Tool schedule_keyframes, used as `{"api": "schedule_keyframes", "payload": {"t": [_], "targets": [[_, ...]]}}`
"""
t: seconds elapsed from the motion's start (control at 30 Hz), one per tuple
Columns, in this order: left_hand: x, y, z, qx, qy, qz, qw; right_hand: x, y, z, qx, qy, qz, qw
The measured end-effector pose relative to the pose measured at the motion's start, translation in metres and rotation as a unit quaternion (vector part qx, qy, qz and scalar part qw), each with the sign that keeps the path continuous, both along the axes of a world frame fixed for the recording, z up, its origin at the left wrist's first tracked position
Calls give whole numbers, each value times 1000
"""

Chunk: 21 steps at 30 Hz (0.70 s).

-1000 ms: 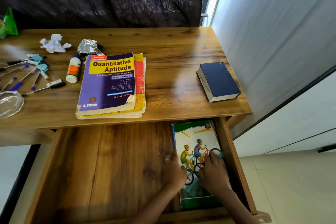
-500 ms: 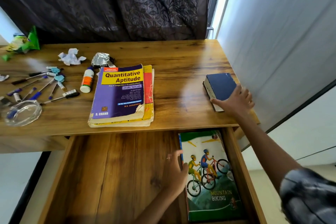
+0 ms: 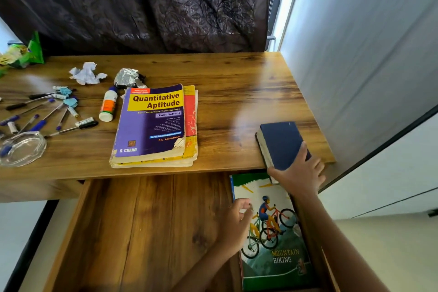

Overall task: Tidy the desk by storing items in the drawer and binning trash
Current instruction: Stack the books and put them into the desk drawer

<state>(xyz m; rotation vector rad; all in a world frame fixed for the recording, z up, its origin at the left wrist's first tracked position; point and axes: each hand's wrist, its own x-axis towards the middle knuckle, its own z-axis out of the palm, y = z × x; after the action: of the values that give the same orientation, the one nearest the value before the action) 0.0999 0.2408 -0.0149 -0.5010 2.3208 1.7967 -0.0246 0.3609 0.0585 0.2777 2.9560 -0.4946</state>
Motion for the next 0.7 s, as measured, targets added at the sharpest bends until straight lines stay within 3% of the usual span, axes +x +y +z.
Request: {"api": "schedule_keyframes", "payload": {"t": [0.13, 0.3, 0.4, 0.5, 0.6, 0.7], "targets": [[-24, 17, 25, 110, -24, -19, 993, 52, 2, -3, -30, 16, 14, 999], [-37, 28, 29, 148, -22, 37, 988, 109, 5, -17, -33, 9, 17, 999], [-21, 37, 14, 117, -100, 7, 988, 124, 13, -31, 1, -79, -2, 997], [2, 50, -5, 57, -186, -59, 979, 136, 20, -43, 82, -172, 56, 980], [13, 56, -13, -23, -184, -102, 977, 148, 22, -45, 150, -176, 124, 965], [9, 55, -16, -57, -190, -138, 970, 145, 23, -37, 128, -153, 157, 967]]}}
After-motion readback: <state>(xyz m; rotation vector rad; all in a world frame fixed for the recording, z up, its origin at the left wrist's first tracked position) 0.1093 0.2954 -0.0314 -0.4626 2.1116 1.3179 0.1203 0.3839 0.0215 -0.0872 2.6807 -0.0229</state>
